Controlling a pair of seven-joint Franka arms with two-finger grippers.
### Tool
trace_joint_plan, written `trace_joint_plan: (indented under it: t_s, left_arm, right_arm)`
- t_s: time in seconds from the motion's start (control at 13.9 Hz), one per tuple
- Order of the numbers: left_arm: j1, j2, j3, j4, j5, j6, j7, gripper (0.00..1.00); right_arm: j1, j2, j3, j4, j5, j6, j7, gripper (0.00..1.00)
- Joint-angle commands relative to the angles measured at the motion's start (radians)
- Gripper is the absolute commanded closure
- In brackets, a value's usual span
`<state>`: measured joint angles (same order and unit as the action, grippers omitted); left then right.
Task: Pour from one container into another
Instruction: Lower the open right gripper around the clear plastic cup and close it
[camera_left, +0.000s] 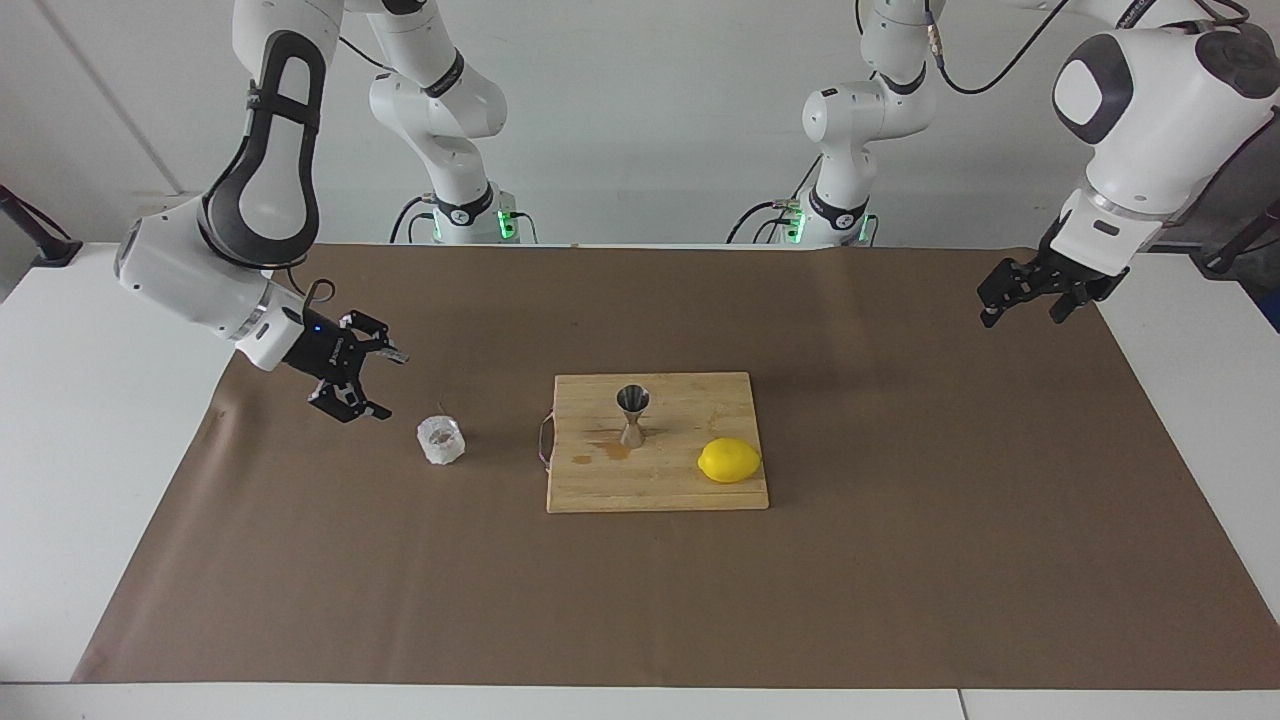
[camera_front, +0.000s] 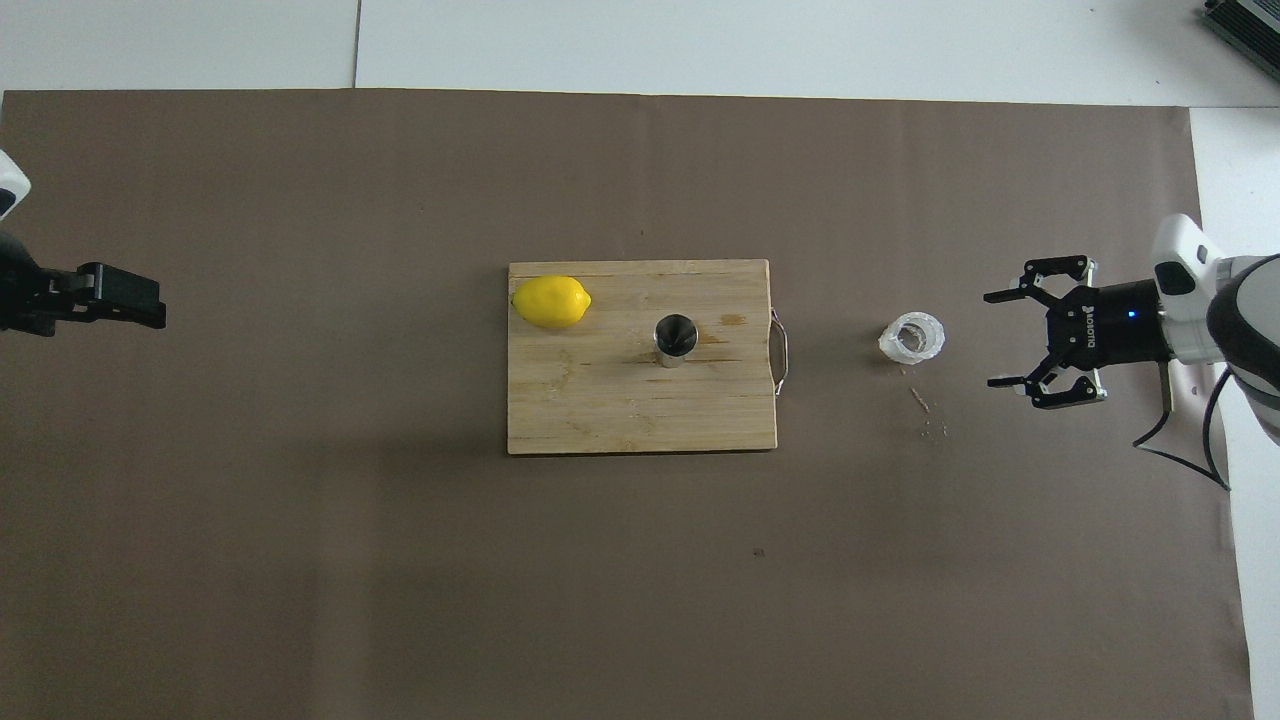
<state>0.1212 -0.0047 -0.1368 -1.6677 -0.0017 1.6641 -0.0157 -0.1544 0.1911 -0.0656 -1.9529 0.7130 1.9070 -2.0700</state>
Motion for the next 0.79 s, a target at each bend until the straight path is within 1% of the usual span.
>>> trace_joint_plan:
  t_s: [0.0,0.14,0.29,0.36,0.43,0.58,0.65,0.72]
  left_arm:
    - [-0.006,-0.047,-0.007,0.012,0.025,-0.085,0.014,0.0]
    - [-0.008,-0.047,-0.026,0.054,0.038,-0.153,0.014,0.0]
    - [-0.003,-0.073,-0.035,0.014,0.037,-0.136,0.01,0.0]
    - [-0.003,-0.075,-0.035,0.011,0.037,-0.135,0.008,0.0]
    - [-0.006,-0.074,-0.035,0.014,0.037,-0.133,0.007,0.0]
    - [-0.005,-0.07,-0.035,0.022,0.0,-0.115,0.003,0.0]
    - [0.0,-0.064,-0.03,0.038,-0.039,-0.115,-0.001,0.0]
    - [-0.001,-0.057,-0.03,0.064,-0.053,-0.138,-0.006,0.0]
  right_arm:
    - [-0.025,0.027,0.009,-0.012,0.068,0.014,-0.091,0.0]
    - [-0.037,0.063,0.009,-0.011,0.113,0.009,-0.148,0.0]
    - [-0.066,0.118,0.01,0.002,0.166,-0.003,-0.206,0.0]
    - [-0.082,0.146,0.01,0.011,0.189,-0.008,-0.229,0.0]
    - [-0.082,0.157,0.012,0.018,0.201,-0.008,-0.237,0.0]
    - [-0.074,0.183,0.015,0.041,0.203,-0.002,-0.243,0.0]
    - [-0.068,0.2,0.015,0.054,0.204,0.001,-0.257,0.0]
    - [-0.065,0.215,0.016,0.052,0.21,0.006,-0.259,0.0]
